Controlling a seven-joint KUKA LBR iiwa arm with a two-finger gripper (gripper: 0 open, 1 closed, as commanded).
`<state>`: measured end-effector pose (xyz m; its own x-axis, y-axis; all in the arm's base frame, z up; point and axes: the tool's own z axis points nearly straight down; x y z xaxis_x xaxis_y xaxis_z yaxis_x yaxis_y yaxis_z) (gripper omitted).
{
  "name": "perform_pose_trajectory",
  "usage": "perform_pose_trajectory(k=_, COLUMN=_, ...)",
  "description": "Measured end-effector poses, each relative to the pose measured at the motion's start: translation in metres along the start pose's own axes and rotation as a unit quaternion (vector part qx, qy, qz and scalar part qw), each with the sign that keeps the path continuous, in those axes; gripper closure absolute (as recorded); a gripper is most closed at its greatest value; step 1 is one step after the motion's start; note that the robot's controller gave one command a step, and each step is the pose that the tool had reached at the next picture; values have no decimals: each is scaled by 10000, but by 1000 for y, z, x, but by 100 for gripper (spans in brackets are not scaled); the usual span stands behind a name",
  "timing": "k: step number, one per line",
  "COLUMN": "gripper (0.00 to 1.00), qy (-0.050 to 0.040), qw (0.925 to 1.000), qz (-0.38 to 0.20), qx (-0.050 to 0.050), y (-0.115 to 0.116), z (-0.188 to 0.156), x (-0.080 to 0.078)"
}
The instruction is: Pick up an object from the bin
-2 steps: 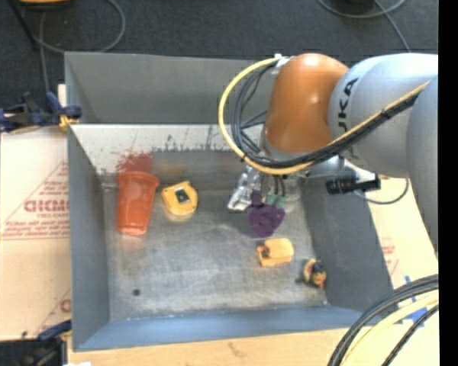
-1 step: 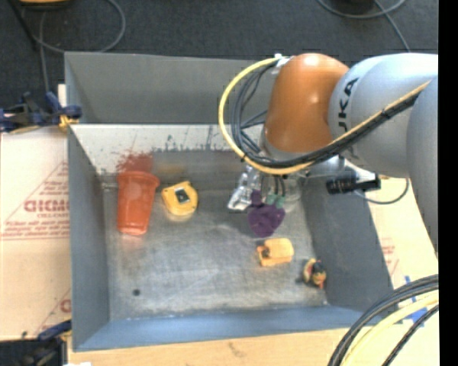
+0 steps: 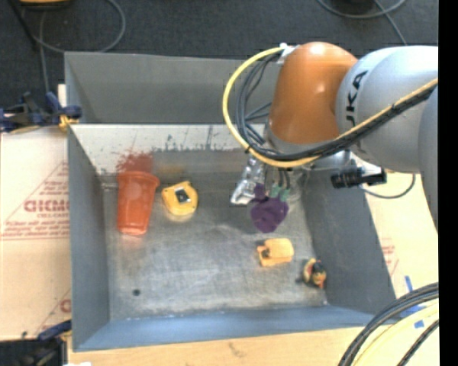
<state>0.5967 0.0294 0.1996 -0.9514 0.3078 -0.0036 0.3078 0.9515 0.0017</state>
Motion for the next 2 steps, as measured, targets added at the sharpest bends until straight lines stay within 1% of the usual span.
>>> perform_pose_trajectory(k=1, gripper=100, qy=-11, qw=10000, qz=12, qx=2, y=0, z=6, x=-6)
perform_pose_trajectory(k=2, gripper=100, qy=1, qw=10000, qz=-22, qx=13, y=-1, z=4, x=-3)
